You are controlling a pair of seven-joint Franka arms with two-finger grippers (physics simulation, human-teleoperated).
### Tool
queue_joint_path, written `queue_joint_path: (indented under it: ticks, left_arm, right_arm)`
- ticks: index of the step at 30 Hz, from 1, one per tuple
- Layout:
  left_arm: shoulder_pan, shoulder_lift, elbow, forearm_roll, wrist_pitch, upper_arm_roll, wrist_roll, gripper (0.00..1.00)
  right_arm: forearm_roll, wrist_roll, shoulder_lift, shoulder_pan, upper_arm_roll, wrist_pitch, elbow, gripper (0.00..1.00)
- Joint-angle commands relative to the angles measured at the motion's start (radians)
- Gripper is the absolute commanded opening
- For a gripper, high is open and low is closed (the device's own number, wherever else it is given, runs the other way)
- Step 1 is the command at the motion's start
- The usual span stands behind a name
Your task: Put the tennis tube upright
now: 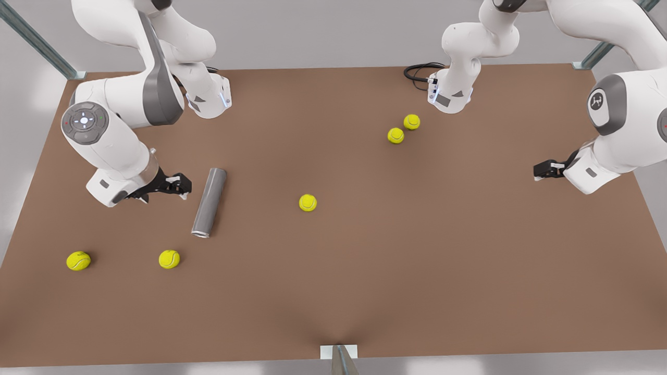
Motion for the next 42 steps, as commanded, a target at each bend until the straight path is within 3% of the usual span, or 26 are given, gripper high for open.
queue_joint_path:
  ticks: [1, 4, 6, 10, 14, 18, 27, 42]
  left_arm:
    - [0.000, 0.000, 0.000, 0.004, 0.000, -0.001, -0.001, 1.00]
    - [0.000, 0.000, 0.000, 0.004, -0.002, -0.001, 0.001, 1.00]
    - [0.000, 0.000, 0.000, 0.004, -0.003, -0.001, -0.001, 1.00]
    - [0.000, 0.001, 0.000, 0.004, -0.003, -0.001, 0.001, 1.00]
    - [0.000, 0.008, 0.000, 0.004, -0.006, -0.001, -0.001, 1.00]
    - [0.000, 0.015, 0.000, 0.004, -0.008, -0.001, -0.001, 1.00]
    - [0.002, 0.023, 0.000, 0.004, -0.009, -0.001, -0.001, 1.00]
    - [0.022, 0.024, 0.000, 0.002, -0.025, -0.020, -0.002, 1.00]
  right_arm:
    - [0.000, 0.000, 0.000, 0.000, 0.000, 0.000, 0.001, 1.00]
    - [-0.003, 0.010, 0.032, 0.010, 0.000, -0.041, -0.018, 1.00]
    - [-0.009, 0.226, 0.038, 0.042, 0.003, -0.046, -0.019, 1.00]
    - [-0.003, 0.121, 0.100, -0.002, 0.005, -0.098, -0.064, 1.00]
    - [0.044, 0.036, 0.026, -0.126, 0.014, 0.256, -0.467, 1.00]
    - [0.098, 0.041, -0.008, -0.160, 0.017, 0.535, -0.714, 1.00]
    - [0.104, 0.049, 0.077, -0.158, 0.017, 0.792, -0.820, 1.00]
    - [0.104, 0.089, 0.170, -0.143, 0.017, 0.842, -0.864, 1.00]
